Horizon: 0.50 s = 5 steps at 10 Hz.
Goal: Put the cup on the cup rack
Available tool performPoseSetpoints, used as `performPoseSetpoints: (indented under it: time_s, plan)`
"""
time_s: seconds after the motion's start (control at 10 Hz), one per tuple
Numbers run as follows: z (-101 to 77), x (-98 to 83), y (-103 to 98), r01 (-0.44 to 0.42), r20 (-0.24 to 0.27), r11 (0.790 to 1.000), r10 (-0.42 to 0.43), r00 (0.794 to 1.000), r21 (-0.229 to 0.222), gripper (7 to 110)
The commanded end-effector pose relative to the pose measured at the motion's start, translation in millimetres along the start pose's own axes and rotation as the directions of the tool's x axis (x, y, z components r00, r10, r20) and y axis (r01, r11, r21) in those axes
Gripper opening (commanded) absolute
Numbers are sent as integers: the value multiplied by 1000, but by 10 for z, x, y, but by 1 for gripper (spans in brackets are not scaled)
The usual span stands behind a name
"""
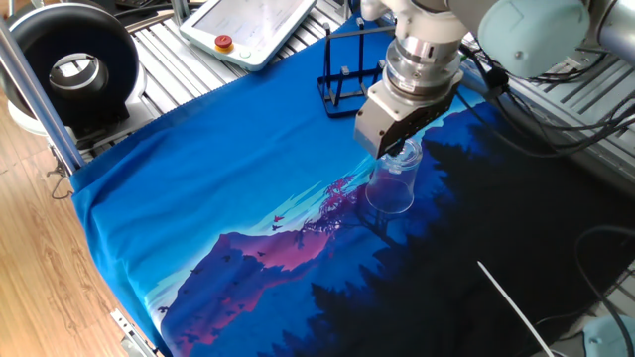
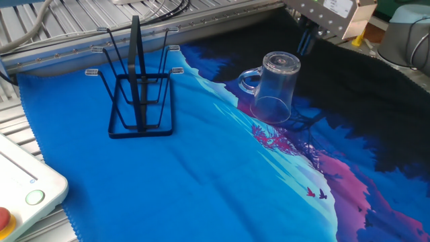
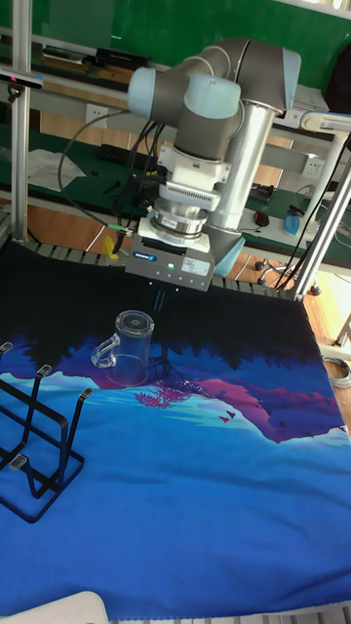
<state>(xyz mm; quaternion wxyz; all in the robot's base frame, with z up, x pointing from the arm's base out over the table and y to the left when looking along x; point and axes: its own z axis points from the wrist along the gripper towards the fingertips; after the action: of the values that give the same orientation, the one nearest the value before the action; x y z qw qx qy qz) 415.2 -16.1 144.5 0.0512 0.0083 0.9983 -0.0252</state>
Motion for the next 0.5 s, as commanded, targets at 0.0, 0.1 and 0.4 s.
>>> performPoseSetpoints:
  time_s: [0.0,0.1,0.4]
  plan:
    - [-17,-146,120,90,70,994,-86,994,-55,22]
    - [-21,-141,118,134,74,989,-130,989,-54,22]
    - [12,-90,8,164,48,986,-163,985,-24,66]
